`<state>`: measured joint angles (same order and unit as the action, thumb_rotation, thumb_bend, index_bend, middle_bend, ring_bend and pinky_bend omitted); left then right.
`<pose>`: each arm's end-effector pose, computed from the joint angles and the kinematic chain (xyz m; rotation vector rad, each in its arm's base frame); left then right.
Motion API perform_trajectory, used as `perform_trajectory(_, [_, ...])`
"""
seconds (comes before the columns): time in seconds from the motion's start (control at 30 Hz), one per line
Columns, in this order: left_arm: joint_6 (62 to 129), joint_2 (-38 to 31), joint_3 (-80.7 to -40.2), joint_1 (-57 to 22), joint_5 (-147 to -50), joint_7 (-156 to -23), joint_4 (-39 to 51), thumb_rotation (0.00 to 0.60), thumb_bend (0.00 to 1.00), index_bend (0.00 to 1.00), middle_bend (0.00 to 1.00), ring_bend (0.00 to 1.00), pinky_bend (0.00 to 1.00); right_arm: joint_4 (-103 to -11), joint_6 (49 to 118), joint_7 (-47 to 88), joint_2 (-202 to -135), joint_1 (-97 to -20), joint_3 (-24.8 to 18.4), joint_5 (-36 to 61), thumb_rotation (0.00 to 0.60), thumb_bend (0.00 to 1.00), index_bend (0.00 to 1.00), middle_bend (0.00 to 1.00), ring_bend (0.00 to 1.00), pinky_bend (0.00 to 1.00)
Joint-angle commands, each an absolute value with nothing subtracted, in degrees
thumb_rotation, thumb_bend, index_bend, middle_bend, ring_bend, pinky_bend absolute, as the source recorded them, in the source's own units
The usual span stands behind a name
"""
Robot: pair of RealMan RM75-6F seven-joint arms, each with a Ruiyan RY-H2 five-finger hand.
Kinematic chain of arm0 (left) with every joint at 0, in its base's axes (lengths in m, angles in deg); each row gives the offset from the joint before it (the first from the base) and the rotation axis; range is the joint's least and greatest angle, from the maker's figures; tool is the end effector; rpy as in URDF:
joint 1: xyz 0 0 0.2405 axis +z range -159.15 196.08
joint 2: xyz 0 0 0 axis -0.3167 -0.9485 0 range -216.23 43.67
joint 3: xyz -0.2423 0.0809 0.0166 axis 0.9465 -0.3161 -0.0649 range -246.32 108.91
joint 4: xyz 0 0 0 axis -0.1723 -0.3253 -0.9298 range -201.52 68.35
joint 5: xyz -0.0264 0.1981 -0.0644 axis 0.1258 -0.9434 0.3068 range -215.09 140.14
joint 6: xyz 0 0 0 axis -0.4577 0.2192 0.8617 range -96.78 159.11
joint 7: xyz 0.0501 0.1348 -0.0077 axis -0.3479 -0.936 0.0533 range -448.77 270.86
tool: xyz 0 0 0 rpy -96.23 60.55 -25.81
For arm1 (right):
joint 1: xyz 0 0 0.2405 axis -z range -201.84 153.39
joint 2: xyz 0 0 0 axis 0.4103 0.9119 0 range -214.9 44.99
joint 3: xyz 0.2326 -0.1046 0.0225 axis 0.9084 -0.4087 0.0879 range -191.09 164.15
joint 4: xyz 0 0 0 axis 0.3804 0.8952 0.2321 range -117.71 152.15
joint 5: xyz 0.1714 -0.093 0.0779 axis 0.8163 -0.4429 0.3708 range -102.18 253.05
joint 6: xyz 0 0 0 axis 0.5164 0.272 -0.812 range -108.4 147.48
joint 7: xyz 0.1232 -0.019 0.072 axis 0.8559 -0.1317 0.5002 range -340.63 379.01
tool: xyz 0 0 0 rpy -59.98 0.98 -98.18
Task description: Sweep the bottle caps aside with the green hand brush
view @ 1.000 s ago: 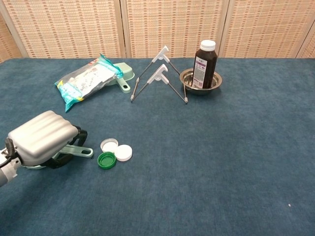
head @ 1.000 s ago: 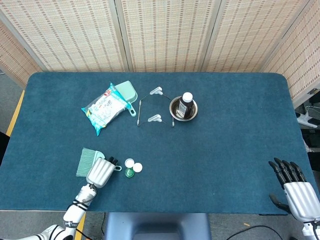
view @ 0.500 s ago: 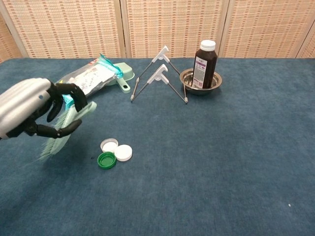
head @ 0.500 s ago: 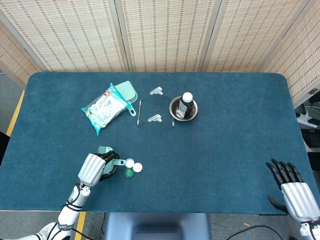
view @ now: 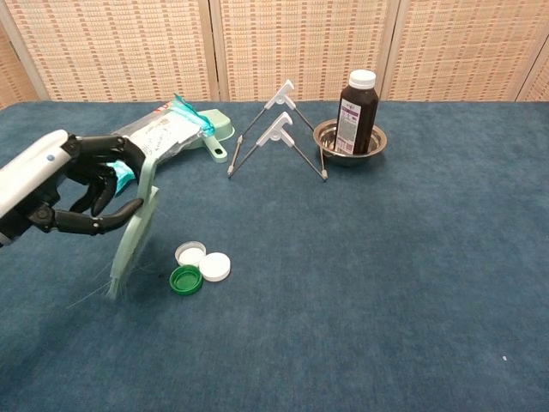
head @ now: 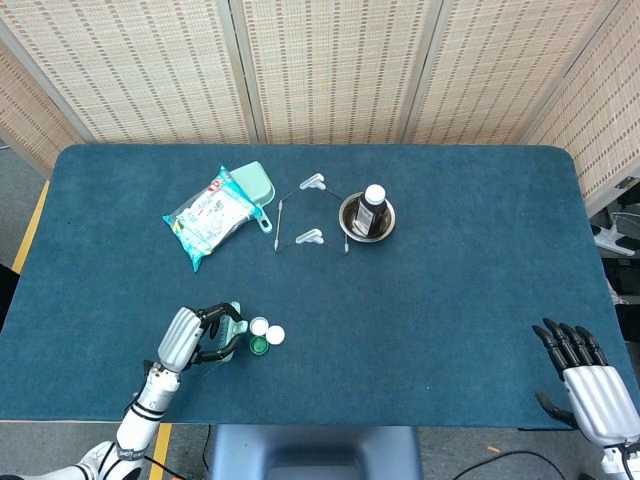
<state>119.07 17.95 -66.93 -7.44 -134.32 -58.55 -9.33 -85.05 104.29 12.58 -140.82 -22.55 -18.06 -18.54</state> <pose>-0.2061 0.2654 -0.0276 -1.5847 -1.1201 -1.7058 -0.2953 -0.1166 0.1645 1.5340 -0.9581 0.7448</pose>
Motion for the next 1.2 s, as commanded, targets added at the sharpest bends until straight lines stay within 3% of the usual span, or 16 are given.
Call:
perform_trajectory(0.03, [117.9, 19.5, -67.3, -8.3, -134.4, -58.6, -11.6, 0.6, 0.83, 0.75, 0.87, 0.75, 0.88, -85.0, 104.5, 12.9, -140.7, -22.5, -18.0, -18.5, 0.6, 0.21, 0.0, 0.0, 0.0, 0.0])
perform_trajectory(0.4, [116.2, 23.5, -68.0, -10.0, -135.1, -58.0, -13.6, 0.6, 0.83, 0.75, 0.87, 0.75, 0.88, -84.9, 104.6, 13.0, -140.7, -22.4, -17.8, -18.4, 0.6, 0.21, 0.0, 0.0, 0.0, 0.0])
perform_trajectory(0.9, [110.7, 33.6, -67.1, -18.3, -137.7, -61.0, -13.3, 0.6, 0.83, 0.75, 0.87, 0.75, 0.88, -84.6, 104.3, 16.0, -139.7, -22.8, -17.6, -17.8, 0.6, 0.21, 0.0, 0.0, 0.0, 0.0])
perform_trajectory(1.2, [113.3, 34.0, -65.1, -21.2, -139.3, -64.0, -12.1, 0.6, 0.82, 0.75, 0.87, 0.75, 0.88, -84.1, 103.9, 17.1, -139.3, -23.0, -17.6, -17.5, 0.6, 0.21, 0.0, 0.0, 0.0, 0.0])
